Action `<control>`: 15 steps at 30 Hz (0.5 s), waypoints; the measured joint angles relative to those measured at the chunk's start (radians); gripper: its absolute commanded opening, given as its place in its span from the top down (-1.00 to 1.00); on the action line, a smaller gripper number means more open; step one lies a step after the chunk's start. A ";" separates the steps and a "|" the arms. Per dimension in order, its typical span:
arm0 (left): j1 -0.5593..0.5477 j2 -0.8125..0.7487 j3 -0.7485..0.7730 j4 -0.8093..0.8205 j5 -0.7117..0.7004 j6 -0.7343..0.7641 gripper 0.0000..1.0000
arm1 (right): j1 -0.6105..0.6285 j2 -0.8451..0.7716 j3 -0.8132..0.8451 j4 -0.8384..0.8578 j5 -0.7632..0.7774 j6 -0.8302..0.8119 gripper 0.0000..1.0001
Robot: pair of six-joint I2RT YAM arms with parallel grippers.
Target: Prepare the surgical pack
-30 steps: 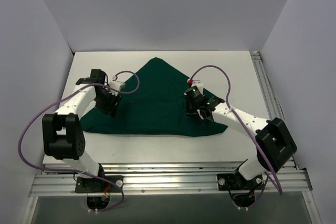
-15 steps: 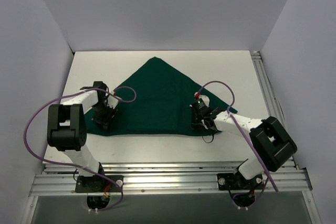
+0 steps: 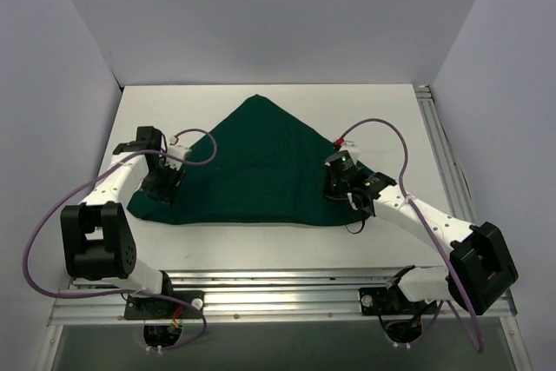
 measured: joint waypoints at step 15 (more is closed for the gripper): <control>0.099 0.123 -0.116 0.112 -0.056 0.014 -0.10 | -0.156 0.047 -0.256 0.184 -0.114 0.055 1.00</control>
